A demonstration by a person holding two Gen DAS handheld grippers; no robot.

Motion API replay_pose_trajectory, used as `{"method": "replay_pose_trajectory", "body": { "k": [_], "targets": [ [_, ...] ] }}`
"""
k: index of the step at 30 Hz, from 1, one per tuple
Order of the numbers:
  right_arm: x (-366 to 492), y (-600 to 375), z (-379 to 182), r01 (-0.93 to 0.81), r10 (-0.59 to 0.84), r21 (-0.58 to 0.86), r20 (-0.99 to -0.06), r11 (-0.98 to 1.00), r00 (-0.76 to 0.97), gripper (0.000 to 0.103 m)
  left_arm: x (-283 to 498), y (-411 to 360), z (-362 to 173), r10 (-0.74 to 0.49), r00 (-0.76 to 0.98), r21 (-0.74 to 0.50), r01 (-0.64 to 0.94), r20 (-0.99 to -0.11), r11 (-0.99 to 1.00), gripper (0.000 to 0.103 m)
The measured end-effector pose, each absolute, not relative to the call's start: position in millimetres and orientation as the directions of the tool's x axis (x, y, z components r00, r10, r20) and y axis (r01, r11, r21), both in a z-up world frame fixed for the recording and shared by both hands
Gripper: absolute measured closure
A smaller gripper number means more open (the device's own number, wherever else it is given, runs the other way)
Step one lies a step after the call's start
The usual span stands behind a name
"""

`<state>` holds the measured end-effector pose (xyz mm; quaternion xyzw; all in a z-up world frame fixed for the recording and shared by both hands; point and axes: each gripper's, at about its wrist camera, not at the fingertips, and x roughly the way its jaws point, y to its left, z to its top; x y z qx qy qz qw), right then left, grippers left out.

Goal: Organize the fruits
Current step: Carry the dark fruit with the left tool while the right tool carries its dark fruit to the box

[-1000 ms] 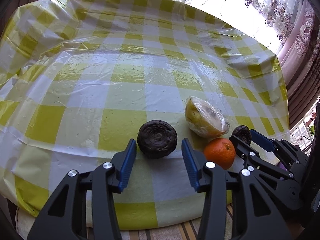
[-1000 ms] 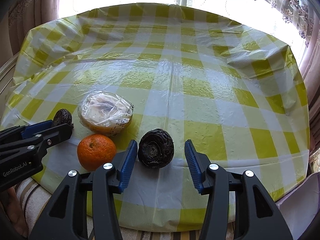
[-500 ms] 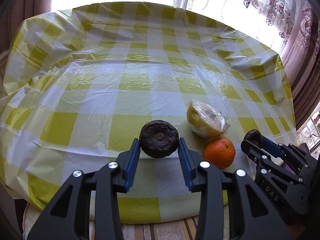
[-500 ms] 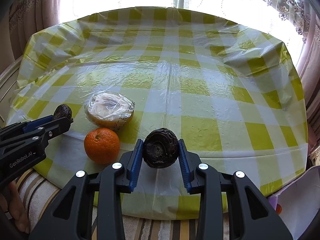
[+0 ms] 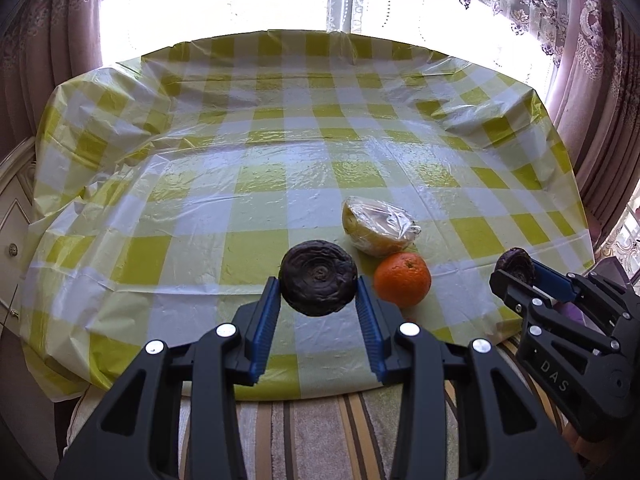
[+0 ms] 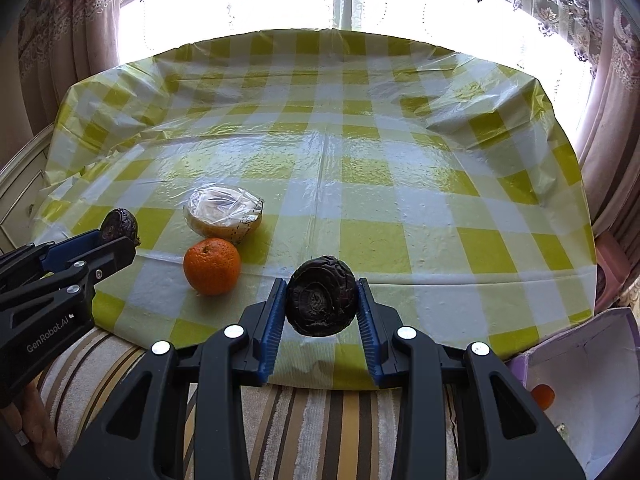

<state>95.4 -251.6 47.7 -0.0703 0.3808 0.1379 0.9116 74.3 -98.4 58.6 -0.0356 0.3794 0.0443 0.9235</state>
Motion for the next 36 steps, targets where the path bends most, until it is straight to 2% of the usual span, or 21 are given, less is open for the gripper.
{"method": "replay_pose_trajectory", "body": {
  "k": [36],
  "targets": [
    [26.4,-393.0,48.7,-0.100,0.120,0.070,-0.724,0.992,0.679,0.069,36.4,-276.3,37.9,-0.038,0.662,0.159,0.235,-0.749,0.959,0.064]
  ]
}}
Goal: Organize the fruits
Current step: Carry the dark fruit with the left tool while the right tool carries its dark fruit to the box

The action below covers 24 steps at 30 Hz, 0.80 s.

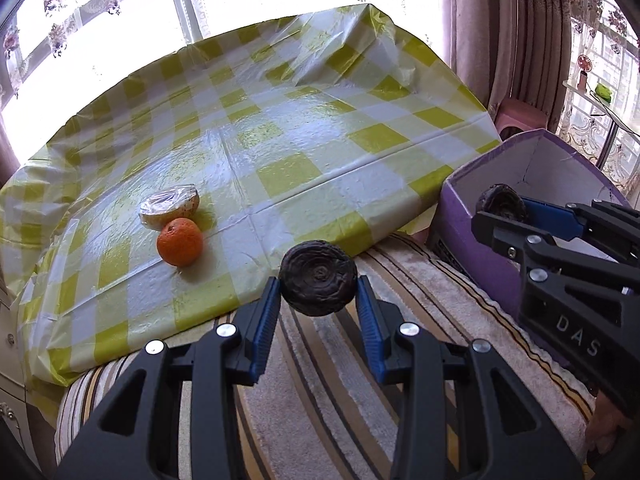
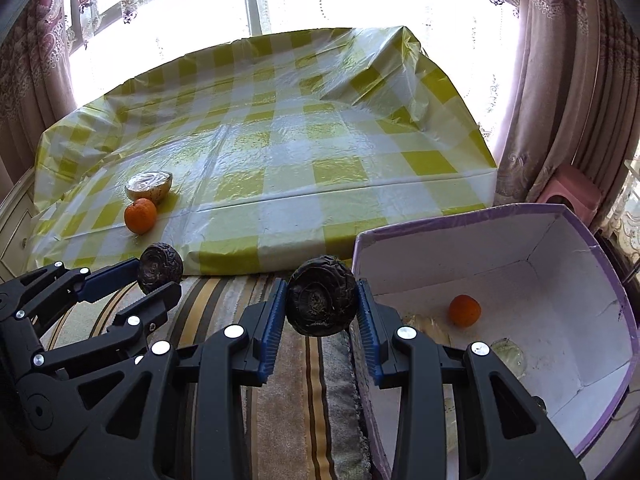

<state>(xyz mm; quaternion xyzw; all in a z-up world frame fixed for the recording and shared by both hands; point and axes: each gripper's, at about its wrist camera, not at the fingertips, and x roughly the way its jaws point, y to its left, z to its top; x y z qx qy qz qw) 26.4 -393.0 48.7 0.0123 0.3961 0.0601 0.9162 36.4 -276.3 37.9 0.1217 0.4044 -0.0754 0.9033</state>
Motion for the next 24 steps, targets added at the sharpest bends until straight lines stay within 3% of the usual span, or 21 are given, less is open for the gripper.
{"method": "replay_pose_trajectory", "body": {
  "k": [24],
  "targets": [
    [3.6,-501.7,18.2,0.162,-0.049,0.070,-0.775,0.984,0.630,0.069,34.6,-379.1,16.1,-0.132,0.592,0.191,0.451,-0.795,0.872,0.064]
  ]
}}
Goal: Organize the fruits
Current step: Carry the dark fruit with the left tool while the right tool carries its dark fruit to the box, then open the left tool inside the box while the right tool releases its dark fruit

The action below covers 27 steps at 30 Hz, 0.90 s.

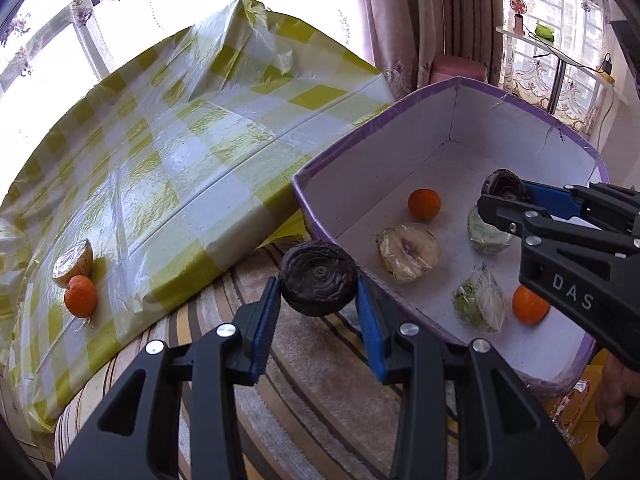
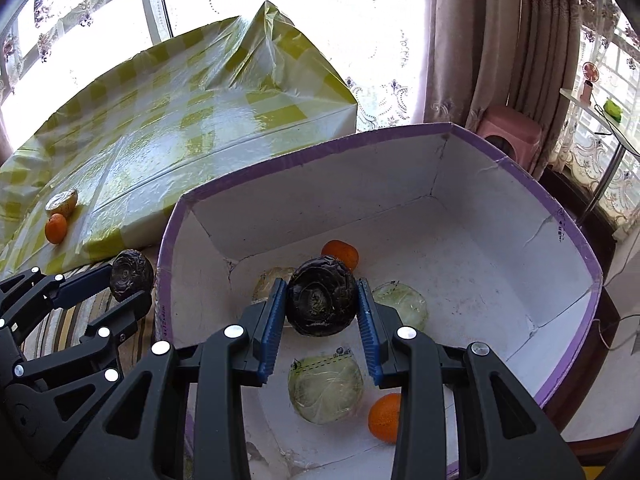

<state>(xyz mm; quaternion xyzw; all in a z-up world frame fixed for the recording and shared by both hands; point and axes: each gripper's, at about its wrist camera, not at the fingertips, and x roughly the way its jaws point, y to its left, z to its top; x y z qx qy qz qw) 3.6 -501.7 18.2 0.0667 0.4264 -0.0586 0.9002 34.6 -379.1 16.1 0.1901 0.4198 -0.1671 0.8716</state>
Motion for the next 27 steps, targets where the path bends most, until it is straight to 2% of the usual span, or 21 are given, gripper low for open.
{"method": "replay_pose_trajectory", "body": {
  "k": [7,13,19,23,27],
  "targets": [
    [2.5,-518.7,11.4,0.205,-0.075,0.068,-0.784,0.976,0.617,0.069,39.0,-373.9,22.5,-0.178,0.596,0.134,0.441,-0.783,0.888,0.064],
    [2.5,-523.4,7.0,0.216,-0.087,0.058,-0.790,0.975,0.606,0.069,32.2,-382.3,28.6,-0.203,0.620,0.145,0.464,-0.758,0.874,0.064],
    [4.5,-524.7,3.6,0.238,-0.129,0.019,-0.799,0.971,0.588,0.069,28.8,-400.5,28.0,-0.287,0.575,0.106,0.553,-0.766,0.826,0.064],
    [5.9,-525.2,0.6,0.238,-0.135,0.009,-0.805,0.971,0.578,0.069,37.4,-408.2,16.0,-0.350,0.474,-0.002,0.592,-0.808,0.806,0.064],
    [7.4,-525.3,-1.7,0.243,-0.145,-0.002,-0.809,0.970,0.570,0.068,38.3,-410.3,13.0,-0.363,0.458,-0.016,0.604,-0.811,0.797,0.060]
  ]
}}
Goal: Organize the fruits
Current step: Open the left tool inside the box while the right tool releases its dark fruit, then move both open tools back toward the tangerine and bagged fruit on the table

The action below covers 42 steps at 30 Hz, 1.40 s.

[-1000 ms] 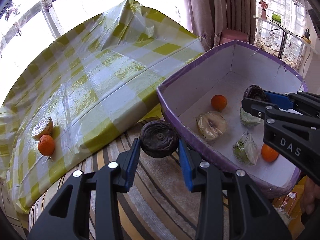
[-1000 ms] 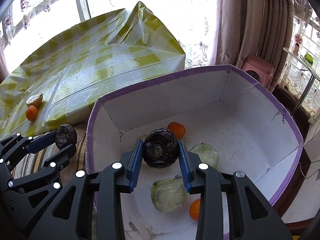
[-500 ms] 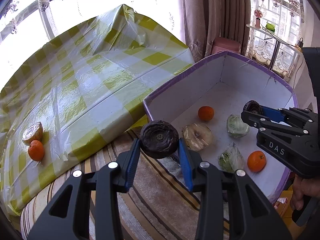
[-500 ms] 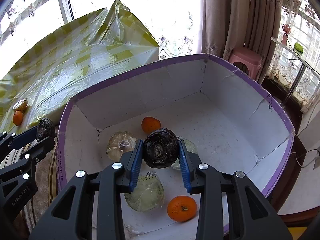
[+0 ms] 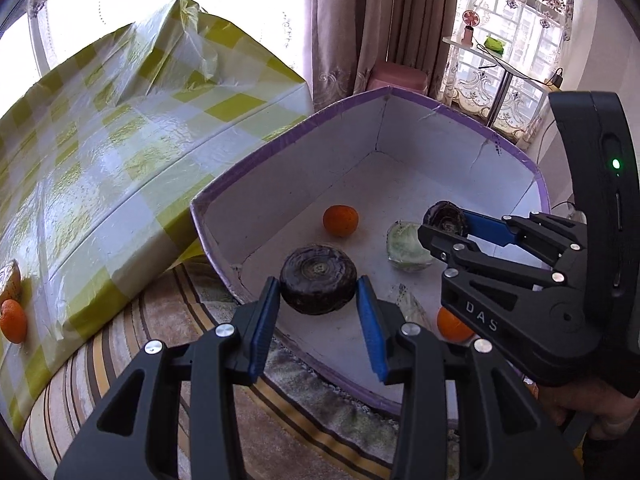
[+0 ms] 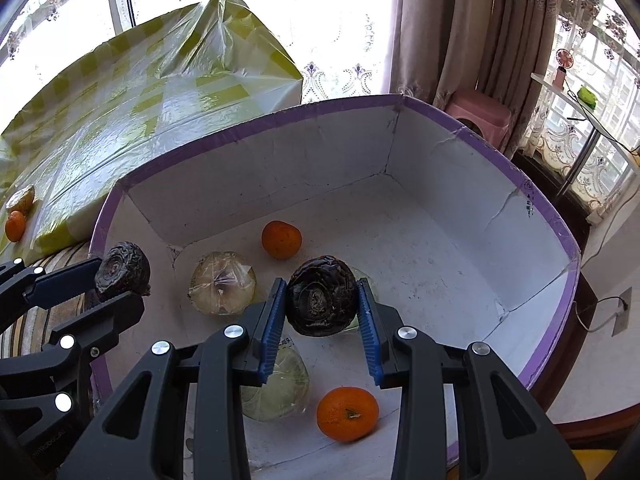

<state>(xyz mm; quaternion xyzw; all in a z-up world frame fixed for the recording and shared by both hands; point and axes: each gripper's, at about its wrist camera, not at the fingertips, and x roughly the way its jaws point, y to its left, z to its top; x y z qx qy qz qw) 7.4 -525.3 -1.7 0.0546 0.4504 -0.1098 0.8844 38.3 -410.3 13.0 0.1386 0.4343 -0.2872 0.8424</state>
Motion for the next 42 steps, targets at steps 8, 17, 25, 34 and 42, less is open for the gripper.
{"method": "replay_pose_trajectory", "body": {
  "k": [8,17,25,34,42],
  "targets": [
    [5.8,-526.7,1.4,0.256,-0.159,-0.007,-0.802,0.967,0.576,0.049,35.4,-410.8,15.0,-0.383,0.462,-0.015,0.622,-0.800,0.783,0.040],
    [4.6,-525.8,10.3,0.272,-0.202,-0.042,-0.779,0.962,0.594,0.028,37.4,-385.5,33.0,-0.344,0.554,-0.007,0.521,-0.758,0.854,0.009],
    [5.7,-516.5,14.8,0.261,-0.226,-0.078,-0.766,0.962,0.602,0.020,36.2,-349.8,50.1,-0.286,0.653,0.008,0.409,-0.701,0.912,0.002],
    [6.3,-497.6,22.0,0.217,-0.173,-0.044,-0.760,0.975,0.627,0.017,26.7,-317.8,55.9,-0.207,0.693,0.094,0.371,-0.691,0.924,0.002],
    [8.9,-444.8,31.3,0.063,-0.026,0.021,-0.750,0.998,0.661,0.017,26.6,-258.0,54.2,-0.127,0.698,0.054,0.231,-0.705,0.971,0.012]
  ]
}}
